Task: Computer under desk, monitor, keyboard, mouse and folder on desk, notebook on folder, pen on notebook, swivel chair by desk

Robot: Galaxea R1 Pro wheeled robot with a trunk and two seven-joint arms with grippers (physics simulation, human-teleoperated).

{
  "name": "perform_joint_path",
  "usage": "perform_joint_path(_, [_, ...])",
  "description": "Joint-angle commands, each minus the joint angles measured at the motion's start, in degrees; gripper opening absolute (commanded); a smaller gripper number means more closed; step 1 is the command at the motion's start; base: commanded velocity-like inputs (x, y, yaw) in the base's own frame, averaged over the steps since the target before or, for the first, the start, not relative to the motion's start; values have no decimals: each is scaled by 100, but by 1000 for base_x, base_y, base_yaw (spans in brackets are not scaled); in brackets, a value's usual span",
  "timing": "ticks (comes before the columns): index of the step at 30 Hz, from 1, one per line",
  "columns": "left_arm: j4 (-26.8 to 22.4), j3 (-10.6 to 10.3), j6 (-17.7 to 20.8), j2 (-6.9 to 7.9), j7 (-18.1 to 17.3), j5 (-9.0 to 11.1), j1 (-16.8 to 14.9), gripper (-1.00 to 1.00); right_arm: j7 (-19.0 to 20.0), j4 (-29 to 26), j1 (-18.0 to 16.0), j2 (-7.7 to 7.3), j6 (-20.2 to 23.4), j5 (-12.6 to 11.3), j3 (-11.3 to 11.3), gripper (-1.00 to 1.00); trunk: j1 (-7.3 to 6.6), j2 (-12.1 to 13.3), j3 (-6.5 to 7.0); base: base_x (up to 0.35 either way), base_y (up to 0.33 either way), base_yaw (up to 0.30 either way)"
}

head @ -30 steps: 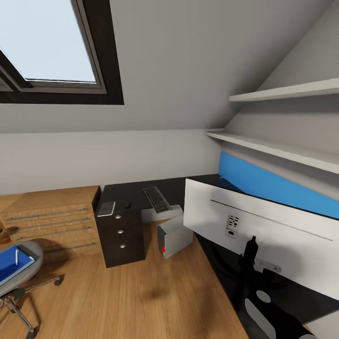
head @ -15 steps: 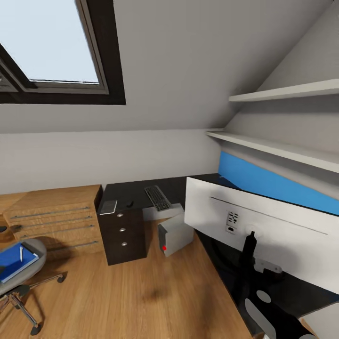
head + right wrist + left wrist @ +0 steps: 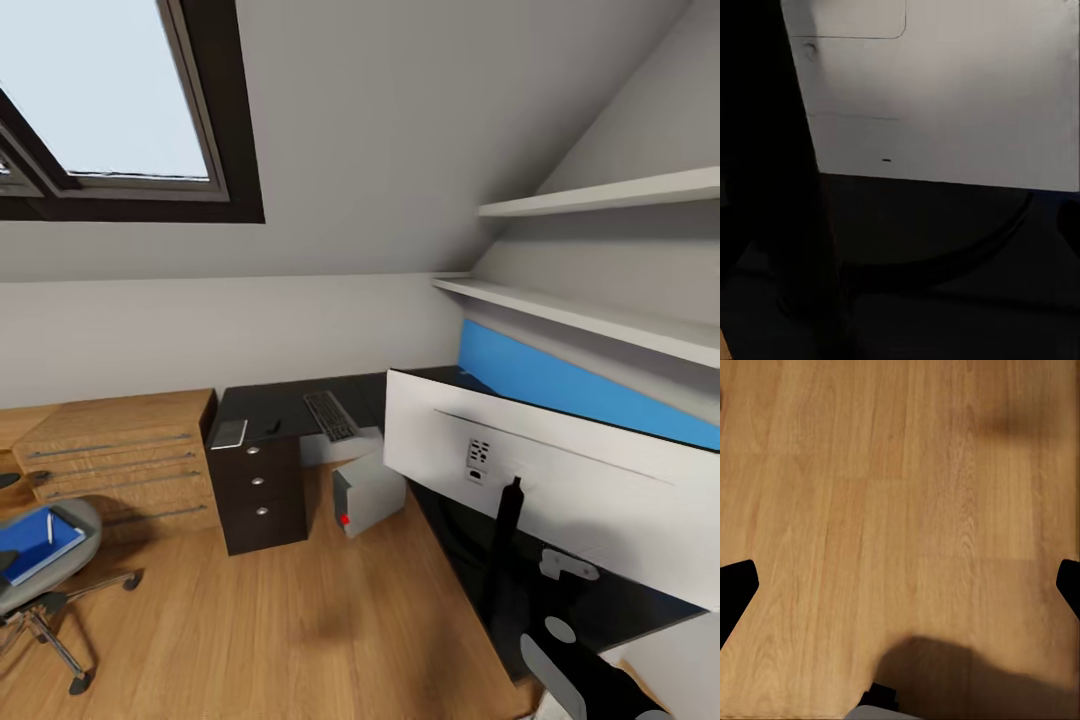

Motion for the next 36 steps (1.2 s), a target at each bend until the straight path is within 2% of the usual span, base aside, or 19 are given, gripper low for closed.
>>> perform_joint_path(1, [-2,-48,-18,0,36,32,-3,100,-30,-2,-6,-9,-35,-61,49,100,0,-5,-3,-270,-221,0])
perform_joint_path(15, [-1,-48,-18,0,36,32,-1,100,-29,1,-6,-9,-42,-63,48,100,0,-5,-3,-239,-249,0])
perform_joint_path(36, [2,-66,2,0,19,34,-1,100,-29,8,-6,-9,-63,-67,48,100,0,-5,-3,148,-315,0])
